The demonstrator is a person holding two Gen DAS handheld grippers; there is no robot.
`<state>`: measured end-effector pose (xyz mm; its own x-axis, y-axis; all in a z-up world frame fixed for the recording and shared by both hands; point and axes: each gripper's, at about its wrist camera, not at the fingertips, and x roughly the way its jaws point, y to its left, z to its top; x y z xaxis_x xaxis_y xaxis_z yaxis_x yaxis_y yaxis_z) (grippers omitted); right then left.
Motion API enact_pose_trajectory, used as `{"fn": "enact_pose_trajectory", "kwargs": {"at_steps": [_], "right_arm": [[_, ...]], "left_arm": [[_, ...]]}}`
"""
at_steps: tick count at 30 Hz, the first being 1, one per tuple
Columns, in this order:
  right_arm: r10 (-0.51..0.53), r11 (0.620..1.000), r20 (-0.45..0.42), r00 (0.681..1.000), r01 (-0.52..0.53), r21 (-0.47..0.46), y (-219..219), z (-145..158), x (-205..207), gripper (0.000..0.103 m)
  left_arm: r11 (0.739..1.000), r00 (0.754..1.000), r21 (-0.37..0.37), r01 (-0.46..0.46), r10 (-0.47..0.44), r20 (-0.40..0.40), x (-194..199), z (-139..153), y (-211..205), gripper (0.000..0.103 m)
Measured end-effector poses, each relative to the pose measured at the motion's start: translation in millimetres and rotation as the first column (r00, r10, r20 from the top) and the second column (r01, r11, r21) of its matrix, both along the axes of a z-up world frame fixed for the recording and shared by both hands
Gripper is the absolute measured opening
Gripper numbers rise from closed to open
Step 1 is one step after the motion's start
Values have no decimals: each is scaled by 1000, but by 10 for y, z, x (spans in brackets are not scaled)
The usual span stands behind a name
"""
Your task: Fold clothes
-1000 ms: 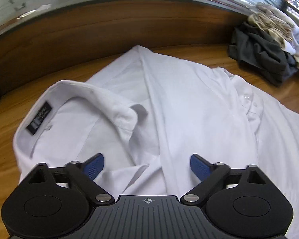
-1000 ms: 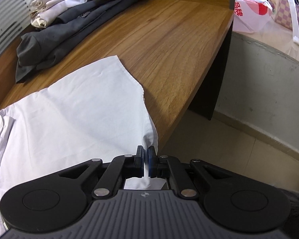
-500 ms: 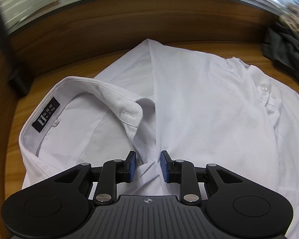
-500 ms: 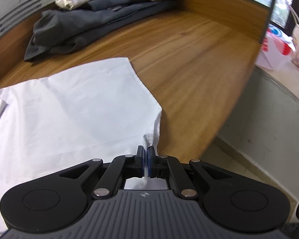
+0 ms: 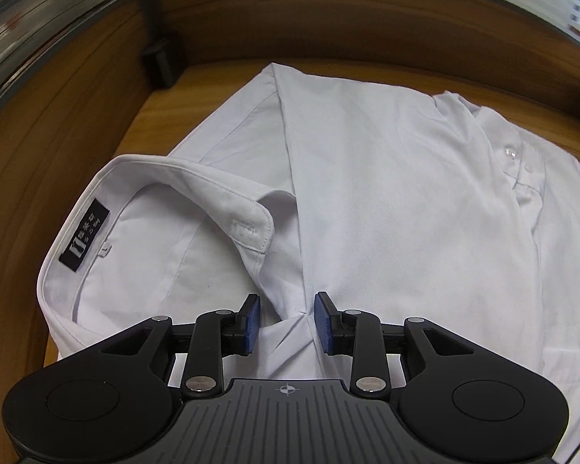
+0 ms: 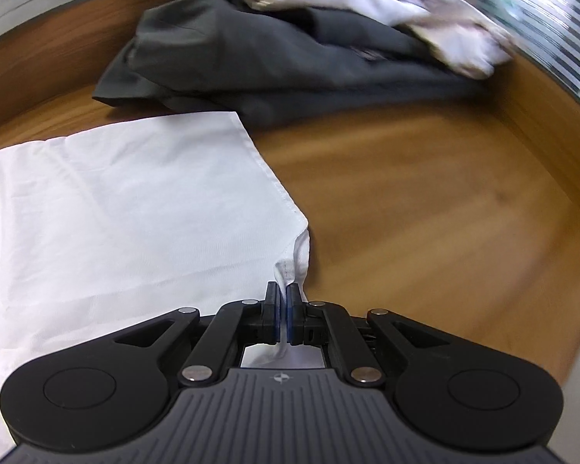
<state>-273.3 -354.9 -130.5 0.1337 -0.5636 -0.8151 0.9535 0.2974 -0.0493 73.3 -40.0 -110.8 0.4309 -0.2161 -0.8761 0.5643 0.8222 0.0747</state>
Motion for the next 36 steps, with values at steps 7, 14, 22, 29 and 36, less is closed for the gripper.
{"fn": "enact_pose_trajectory", "kwargs": {"at_steps": [7, 14, 22, 29, 36], "right_arm": [[162, 987, -9, 987, -162, -1, -321, 5, 328, 4], [303, 953, -18, 953, -303, -10, -557, 6, 704, 5], [369, 928, -50, 928, -370, -28, -691, 2, 842, 18], [460, 884, -79, 884, -465, -51, -359, 268, 568, 71], [625, 776, -3, 781, -621, -110, 395, 729, 245, 85]], "left_arm": [[989, 989, 25, -145, 144, 9, -247, 0, 276, 43], [979, 978, 22, -202, 200, 55, -322, -24, 441, 44], [979, 975, -10, -203, 203, 85, -264, -14, 414, 43], [976, 979, -138, -168, 181, 90, -509, 409, 784, 57], [988, 998, -153, 3, 7, 64, -924, 720, 1351, 64]]}}
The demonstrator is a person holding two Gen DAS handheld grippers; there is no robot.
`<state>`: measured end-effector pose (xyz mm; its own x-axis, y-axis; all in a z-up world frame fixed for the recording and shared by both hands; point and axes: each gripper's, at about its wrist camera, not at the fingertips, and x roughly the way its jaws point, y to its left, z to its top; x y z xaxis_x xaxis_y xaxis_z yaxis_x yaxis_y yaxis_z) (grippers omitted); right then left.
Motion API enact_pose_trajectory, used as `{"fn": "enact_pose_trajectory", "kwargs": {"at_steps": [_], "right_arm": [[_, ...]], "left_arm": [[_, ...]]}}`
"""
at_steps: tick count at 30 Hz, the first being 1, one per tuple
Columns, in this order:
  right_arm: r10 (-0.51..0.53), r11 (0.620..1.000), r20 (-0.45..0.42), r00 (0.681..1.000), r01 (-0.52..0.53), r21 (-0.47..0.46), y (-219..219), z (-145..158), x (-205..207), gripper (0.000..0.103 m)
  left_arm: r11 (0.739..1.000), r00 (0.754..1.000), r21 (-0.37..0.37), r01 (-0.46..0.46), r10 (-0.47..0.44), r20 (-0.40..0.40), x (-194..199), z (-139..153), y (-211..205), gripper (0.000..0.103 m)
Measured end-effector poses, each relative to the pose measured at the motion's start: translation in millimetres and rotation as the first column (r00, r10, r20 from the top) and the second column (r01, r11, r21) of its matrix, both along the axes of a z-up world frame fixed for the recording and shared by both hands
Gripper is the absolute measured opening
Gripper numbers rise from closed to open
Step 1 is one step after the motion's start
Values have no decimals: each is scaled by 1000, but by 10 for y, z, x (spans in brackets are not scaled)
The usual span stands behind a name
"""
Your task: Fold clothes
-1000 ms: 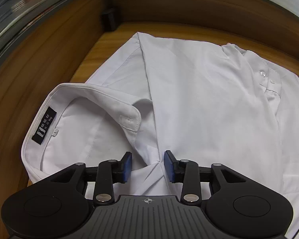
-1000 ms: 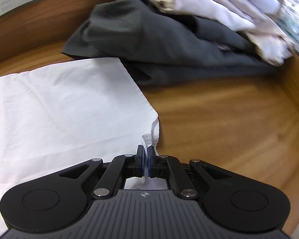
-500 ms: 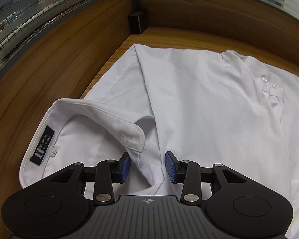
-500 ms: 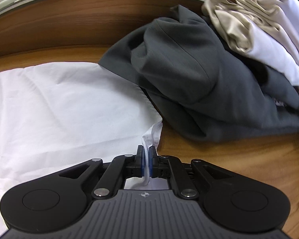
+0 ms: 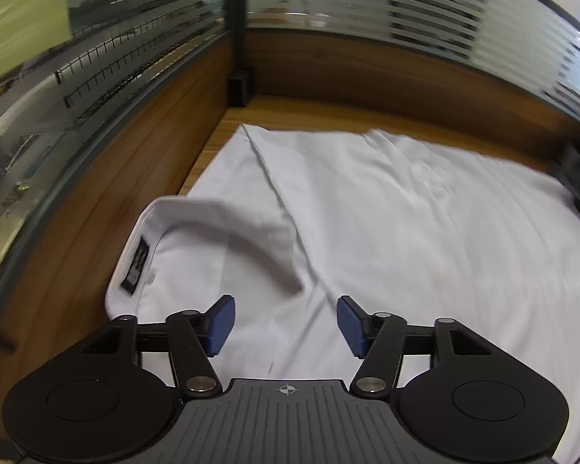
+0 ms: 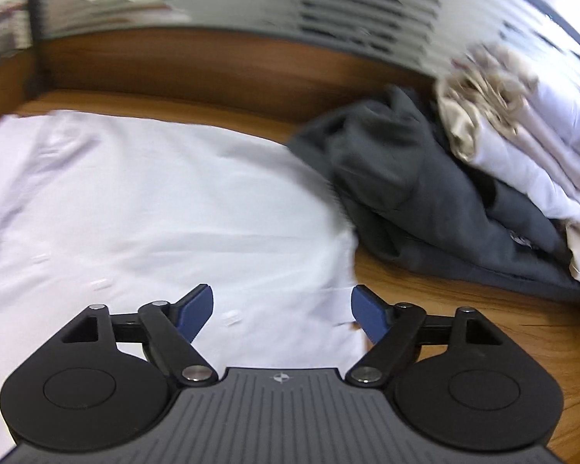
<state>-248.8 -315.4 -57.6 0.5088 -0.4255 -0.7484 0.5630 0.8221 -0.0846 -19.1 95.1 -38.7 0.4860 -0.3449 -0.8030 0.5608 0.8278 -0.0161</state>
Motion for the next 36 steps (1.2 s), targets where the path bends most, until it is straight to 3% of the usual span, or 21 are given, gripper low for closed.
{"fn": "enact_pose_trajectory", "kwargs": {"at_steps": [8, 10, 16, 20, 24, 28, 32, 34, 35, 36], "right_arm": [[138, 987, -4, 990, -137, 85, 1004, 110, -126, 87], [173, 980, -13, 985, -171, 98, 1311, 69, -114, 87], [282, 954, -32, 959, -276, 120, 2138, -107, -7, 87], [358, 930, -67, 931, -350, 108, 2573, -234, 55, 87], [436, 900, -161, 886, -433, 55, 2851, -386, 86, 87], [484, 866, -252, 838, -500, 1, 2955, -520, 89, 86], [516, 830, -327, 792, -556, -37, 3005, -636, 98, 71], [516, 825, -339, 787, -563, -50, 2993, -628, 113, 58], [516, 823, -343, 785, -566, -56, 2986, -621, 120, 44], [516, 820, -348, 783, -569, -62, 2979, -614, 128, 39]], "left_arm": [[980, 980, 45, 194, -192, -42, -447, -15, 775, 74], [967, 970, 83, 241, -239, -33, -556, -82, 936, 79], [921, 933, 150, 359, -358, -38, -741, -335, 1194, 79], [882, 899, 188, 433, -437, -20, -829, -514, 1234, 79], [824, 847, 262, 502, -529, 42, -948, -695, 1161, 79], [798, 821, 304, 520, -566, 80, -1000, -796, 1107, 77], [772, 792, 338, 538, -600, 112, -1049, -842, 1102, 76], [764, 778, 356, 538, -613, 139, -1075, -838, 1114, 60], [759, 770, 357, 544, -621, 148, -1082, -828, 1124, 55], [753, 760, 349, 558, -632, 152, -1094, -805, 1139, 45]]}}
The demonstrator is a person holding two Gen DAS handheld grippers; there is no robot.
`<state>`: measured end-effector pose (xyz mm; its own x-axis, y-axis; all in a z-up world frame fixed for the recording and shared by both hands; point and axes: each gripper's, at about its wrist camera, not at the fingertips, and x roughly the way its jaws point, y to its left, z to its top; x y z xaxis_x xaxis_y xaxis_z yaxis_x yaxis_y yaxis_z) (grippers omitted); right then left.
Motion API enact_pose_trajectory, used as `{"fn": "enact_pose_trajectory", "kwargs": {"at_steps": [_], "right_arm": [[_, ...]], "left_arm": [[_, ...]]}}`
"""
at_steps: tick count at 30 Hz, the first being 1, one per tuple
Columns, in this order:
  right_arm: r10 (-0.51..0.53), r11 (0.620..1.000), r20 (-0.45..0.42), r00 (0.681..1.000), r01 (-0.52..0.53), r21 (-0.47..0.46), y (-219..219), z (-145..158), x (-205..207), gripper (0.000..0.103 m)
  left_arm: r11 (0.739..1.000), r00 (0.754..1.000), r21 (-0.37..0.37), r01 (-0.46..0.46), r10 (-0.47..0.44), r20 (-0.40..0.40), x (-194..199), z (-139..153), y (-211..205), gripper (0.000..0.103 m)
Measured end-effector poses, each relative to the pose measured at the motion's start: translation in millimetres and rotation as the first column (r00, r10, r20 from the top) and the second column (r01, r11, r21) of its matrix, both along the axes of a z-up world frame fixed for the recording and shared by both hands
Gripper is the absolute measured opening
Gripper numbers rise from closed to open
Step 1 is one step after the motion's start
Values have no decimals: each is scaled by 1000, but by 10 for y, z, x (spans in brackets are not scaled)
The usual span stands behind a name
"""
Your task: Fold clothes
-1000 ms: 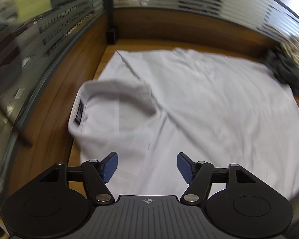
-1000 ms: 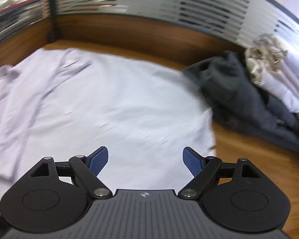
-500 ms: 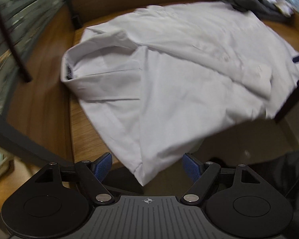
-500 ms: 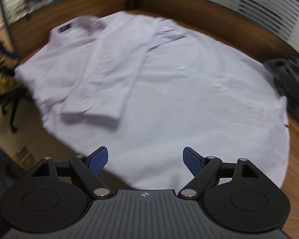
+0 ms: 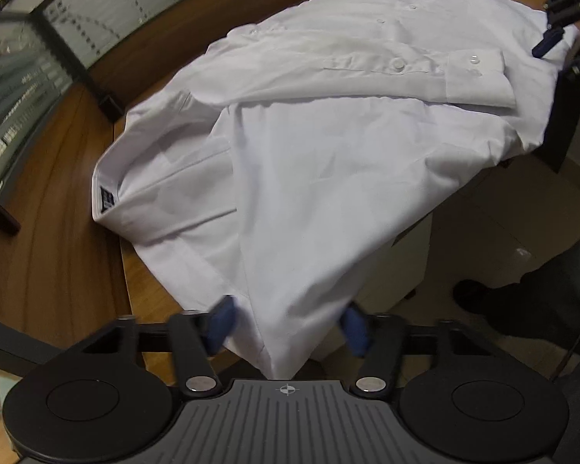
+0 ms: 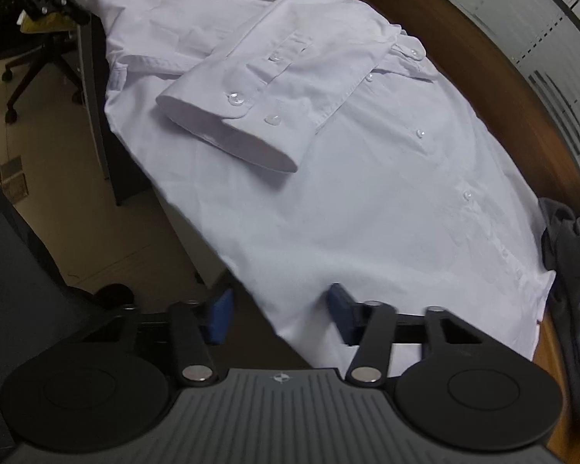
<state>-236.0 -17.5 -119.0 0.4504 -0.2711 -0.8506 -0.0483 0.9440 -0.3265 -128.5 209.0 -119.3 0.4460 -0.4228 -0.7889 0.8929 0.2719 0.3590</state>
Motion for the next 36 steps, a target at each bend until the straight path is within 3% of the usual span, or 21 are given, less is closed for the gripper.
{"fn": "enact_pose_trajectory", "kwargs": {"at_steps": [1, 5, 16, 23, 27, 36], "right_arm": [[-3, 1000, -2, 1000, 3, 14, -14, 21, 6, 37], [-5, 999, 3, 1000, 4, 40, 0, 131, -26, 7], [-77, 997, 63, 995, 75, 34, -436, 767, 274, 4], [-106, 992, 35, 994, 103, 70, -971, 777, 741, 4], [-96, 992, -6, 995, 96, 79, -1281, 673, 1040, 4], [-78, 985, -118, 990, 95, 144, -1771, 218, 1579, 4]], "left_arm": [[1000, 1000, -13, 21, -21, 3, -20, 31, 14, 35], [997, 999, -63, 40, -38, 39, -57, 207, 35, 26], [976, 989, -187, -111, 126, 72, 295, 880, -228, 23], [946, 965, -214, -244, 258, 40, 833, 928, -690, 10], [929, 946, -194, -316, 324, 7, 1147, 837, -928, 9], [914, 914, -11, -405, 406, 4, 1484, 363, -1316, 9]]}}
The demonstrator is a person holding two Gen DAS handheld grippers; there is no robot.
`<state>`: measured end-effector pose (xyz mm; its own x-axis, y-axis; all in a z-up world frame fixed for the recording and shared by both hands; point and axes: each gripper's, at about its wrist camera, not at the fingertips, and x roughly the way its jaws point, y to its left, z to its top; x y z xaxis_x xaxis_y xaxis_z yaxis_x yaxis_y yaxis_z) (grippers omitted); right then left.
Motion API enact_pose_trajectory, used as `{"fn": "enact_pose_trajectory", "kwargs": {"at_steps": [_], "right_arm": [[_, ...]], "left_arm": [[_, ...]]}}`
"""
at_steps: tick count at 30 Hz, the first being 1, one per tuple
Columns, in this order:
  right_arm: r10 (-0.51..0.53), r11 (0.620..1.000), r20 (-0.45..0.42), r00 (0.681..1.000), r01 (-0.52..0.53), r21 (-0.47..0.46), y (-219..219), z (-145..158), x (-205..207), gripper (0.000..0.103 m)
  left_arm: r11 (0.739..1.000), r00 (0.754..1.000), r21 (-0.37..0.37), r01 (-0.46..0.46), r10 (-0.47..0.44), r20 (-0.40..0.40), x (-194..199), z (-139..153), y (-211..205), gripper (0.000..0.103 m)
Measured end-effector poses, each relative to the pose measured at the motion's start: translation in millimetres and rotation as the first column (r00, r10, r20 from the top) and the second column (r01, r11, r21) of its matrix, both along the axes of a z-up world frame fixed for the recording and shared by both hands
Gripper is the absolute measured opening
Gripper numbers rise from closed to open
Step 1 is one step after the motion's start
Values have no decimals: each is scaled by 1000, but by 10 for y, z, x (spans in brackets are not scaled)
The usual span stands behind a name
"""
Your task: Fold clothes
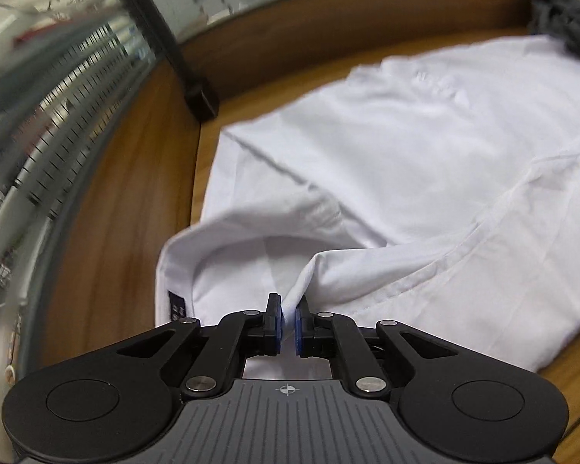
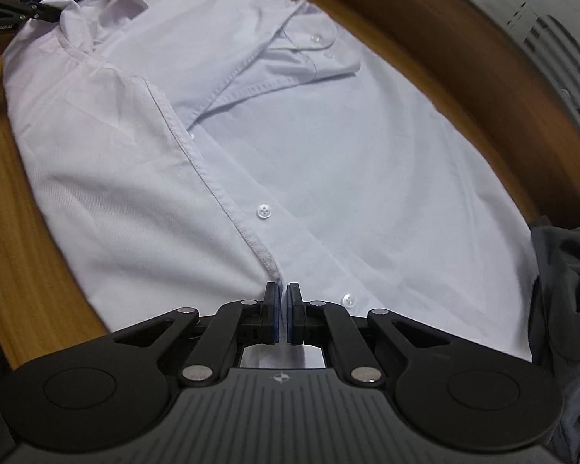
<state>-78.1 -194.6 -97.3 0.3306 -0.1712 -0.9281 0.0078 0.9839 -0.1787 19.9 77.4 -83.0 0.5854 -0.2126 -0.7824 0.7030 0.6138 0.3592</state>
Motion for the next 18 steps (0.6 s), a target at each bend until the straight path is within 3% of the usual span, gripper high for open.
{"fn": "enact_pose_trajectory", "kwargs": {"at_steps": [4, 11, 13, 14, 15, 16, 17, 18], "right_arm": [[18, 1000, -19, 1000, -18, 16, -90, -130, 112, 4], [83, 997, -17, 996, -83, -4, -92, -178, 125, 5], [82, 997, 5, 997, -82, -8, -119, -150, 85, 17], [72, 997, 18, 997, -72, -14, -141, -119, 53, 34], [57, 998, 41, 998, -57, -7, -172, -54, 1, 44], [41, 999, 65, 997, -41, 4, -205, 20, -56, 49], [16, 1000, 93, 996, -18, 18, -232, 110, -135, 60], [-11, 999, 120, 993, 7, 33, -259, 206, -219, 70]], "left_arm": [[998, 999, 61, -29, 30, -13, 17, -135, -80, 9], [989, 992, 88, -120, 122, -20, 91, -199, -184, 12], [988, 991, 89, -128, 130, -16, 113, -214, -211, 12], [987, 990, 78, -138, 140, -19, 119, -201, -201, 13], [987, 988, 56, -150, 152, -23, 123, -167, -179, 16], [986, 986, 34, -163, 163, -26, 128, -133, -157, 24], [984, 984, 5, -176, 176, -27, 126, -86, -132, 30], [981, 981, -34, -192, 191, -25, 113, -16, -101, 52]]}}
